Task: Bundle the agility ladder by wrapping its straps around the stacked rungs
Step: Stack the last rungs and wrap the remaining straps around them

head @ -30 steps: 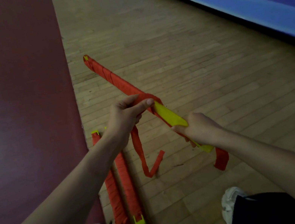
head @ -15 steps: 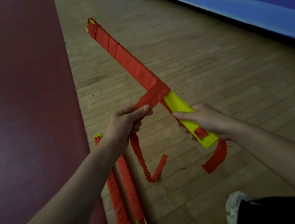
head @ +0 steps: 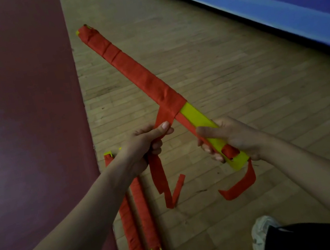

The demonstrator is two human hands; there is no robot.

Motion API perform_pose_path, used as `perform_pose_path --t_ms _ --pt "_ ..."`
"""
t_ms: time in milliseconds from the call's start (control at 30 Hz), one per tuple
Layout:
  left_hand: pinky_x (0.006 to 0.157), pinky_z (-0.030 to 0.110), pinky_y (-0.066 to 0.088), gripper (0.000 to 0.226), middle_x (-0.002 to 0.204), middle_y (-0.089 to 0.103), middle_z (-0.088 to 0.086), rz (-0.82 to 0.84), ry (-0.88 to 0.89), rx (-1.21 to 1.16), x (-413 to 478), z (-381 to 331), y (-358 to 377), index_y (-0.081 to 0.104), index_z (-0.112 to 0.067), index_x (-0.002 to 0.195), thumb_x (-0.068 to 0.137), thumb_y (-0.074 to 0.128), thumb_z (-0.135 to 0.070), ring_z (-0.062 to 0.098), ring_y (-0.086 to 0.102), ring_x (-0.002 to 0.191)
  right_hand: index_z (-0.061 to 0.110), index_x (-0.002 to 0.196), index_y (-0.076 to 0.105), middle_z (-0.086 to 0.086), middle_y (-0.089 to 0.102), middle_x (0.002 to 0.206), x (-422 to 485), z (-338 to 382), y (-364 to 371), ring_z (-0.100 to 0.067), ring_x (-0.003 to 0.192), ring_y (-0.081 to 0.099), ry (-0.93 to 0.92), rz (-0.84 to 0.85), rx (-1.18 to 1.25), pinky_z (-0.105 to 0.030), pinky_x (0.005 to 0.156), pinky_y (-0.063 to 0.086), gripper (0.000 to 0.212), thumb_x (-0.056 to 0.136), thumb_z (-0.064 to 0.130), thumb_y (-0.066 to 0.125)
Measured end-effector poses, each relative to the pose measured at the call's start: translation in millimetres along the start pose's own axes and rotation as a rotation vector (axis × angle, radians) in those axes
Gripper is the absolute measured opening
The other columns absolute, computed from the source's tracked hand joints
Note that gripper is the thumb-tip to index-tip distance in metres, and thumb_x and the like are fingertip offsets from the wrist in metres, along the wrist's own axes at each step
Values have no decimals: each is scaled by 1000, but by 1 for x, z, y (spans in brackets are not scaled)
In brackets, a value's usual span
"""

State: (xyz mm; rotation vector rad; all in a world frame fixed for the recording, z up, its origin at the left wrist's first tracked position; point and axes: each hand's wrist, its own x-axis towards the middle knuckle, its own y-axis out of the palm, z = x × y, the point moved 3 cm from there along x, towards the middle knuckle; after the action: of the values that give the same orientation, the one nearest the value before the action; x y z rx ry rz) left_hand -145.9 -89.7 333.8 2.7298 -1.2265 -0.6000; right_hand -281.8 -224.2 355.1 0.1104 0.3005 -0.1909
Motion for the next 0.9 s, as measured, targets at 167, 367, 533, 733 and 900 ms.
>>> perform_pose_path --t_ms 167,367,533,733,900 --pt "42 13 24 4 74 65 -5 88 55 -60 1 2 5 65 -15 83 83 62 -18 1 32 42 17 62 61 -6 51 55 0 -4 7 -13 34 45 0 111 32 -20 36 38 16 70 19 75" --pt "41 13 22 13 71 61 -4 309 127 -188 -2 1 8 72 -21 85 72 68 -21 -1 29 38 21 52 58 3 46 45 -5 -7 18 -5 29 42 86 314 109 -15 34 35 24 70 20 75" --pt "44 16 18 47 65 59 -5 368 157 -192 -8 -7 10 57 -16 118 71 64 -16 -2 30 35 9 72 60 2 50 49 -8 -11 18 -2 30 45 142 521 246 -13 31 37 39 64 39 84" --pt "42 12 25 12 70 63 -8 142 164 -36 -1 -11 3 61 -11 93 82 58 -16 0 32 39 8 95 61 -4 60 71 11 -11 11 -11 44 54 113 296 39 -19 44 44 36 76 38 64" --pt "42 12 31 5 73 67 -7 -43 129 79 5 -6 -10 66 -11 90 90 61 -13 2 35 42 8 121 58 -12 69 100 20 -19 6 -23 77 67 135 93 -88 -35 73 54 47 89 42 55"
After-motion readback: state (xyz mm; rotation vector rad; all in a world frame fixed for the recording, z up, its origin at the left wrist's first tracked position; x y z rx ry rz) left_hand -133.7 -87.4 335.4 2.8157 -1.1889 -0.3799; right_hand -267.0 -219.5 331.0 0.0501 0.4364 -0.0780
